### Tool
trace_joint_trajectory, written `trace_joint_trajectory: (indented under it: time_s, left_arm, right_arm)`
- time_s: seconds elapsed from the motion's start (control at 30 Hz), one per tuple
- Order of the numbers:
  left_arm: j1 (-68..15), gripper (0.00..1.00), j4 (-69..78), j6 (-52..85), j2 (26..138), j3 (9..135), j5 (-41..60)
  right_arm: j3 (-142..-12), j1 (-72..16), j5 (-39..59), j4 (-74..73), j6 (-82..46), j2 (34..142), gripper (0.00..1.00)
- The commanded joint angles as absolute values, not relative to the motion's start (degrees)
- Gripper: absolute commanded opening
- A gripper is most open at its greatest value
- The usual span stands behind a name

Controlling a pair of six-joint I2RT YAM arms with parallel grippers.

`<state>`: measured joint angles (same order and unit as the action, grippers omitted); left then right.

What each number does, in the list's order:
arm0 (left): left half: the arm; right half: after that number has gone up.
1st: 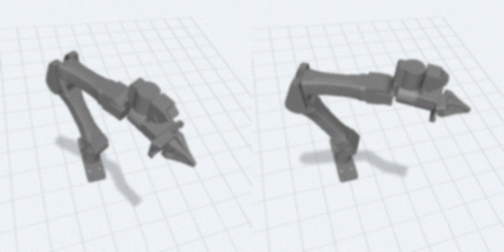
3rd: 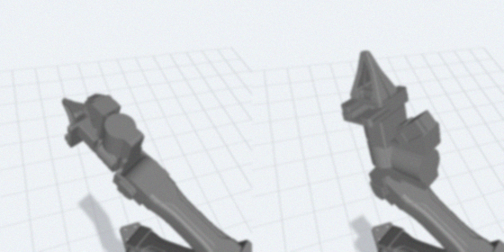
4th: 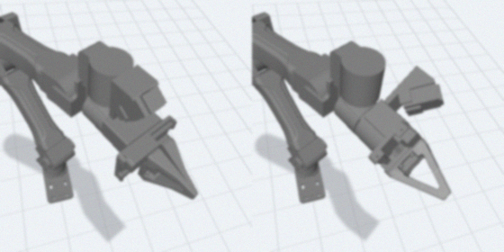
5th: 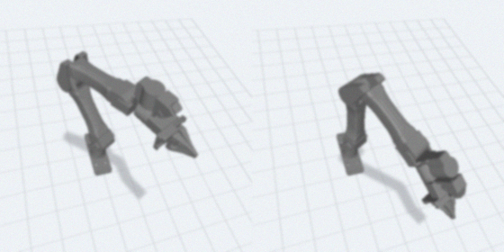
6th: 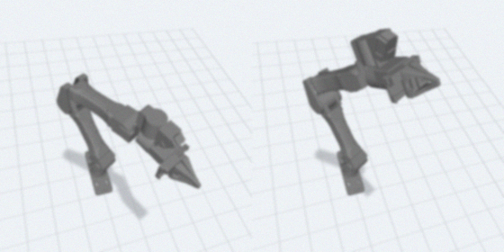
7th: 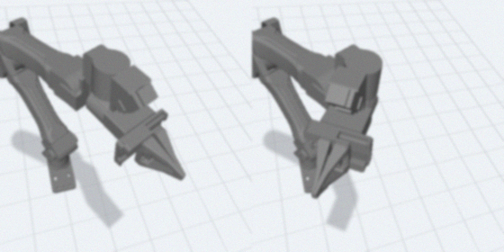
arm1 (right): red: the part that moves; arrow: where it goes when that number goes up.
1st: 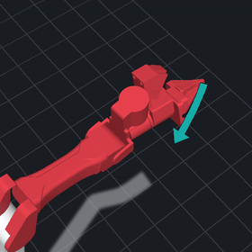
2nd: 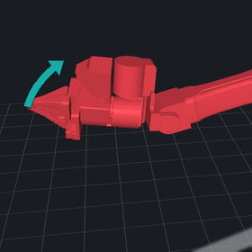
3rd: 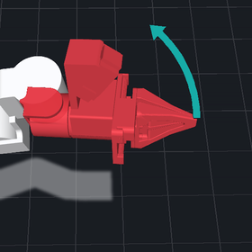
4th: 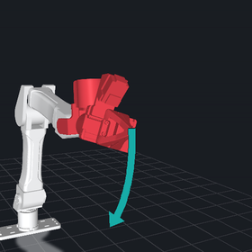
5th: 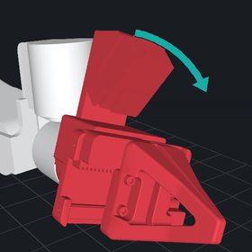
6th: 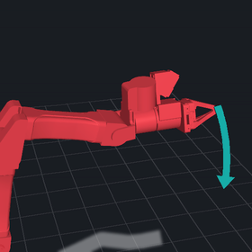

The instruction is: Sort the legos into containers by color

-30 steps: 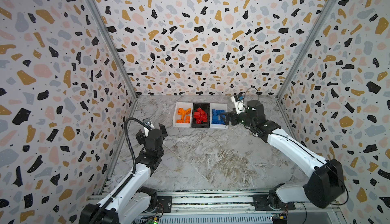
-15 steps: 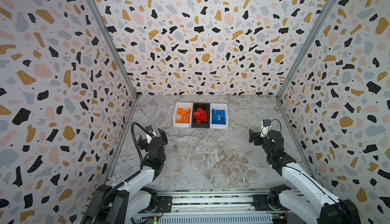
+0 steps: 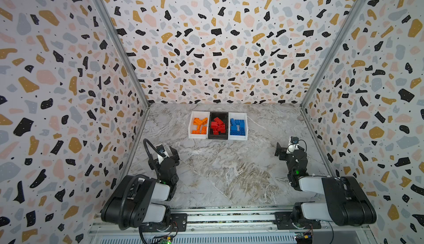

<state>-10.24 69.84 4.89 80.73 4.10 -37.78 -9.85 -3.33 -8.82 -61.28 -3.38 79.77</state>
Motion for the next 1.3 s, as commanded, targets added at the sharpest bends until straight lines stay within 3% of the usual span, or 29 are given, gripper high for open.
trace_joint_trajectory:
  time_s: [0.0, 1.27]
  left_arm:
    - [-9.42, 1.00, 68.54, 3.38, 79.75, 9.11, -33.91]
    - [-8.70, 1.00, 70.11, 3.56, 79.81, 8.55, -32.78]
  right_arm:
    - [-9.28, -2.37, -3.33, -74.35, -2.44, 84.09, 0.99]
    - [-12.38, -4.23, -3.56, -70.05, 0.06, 85.06, 0.99]
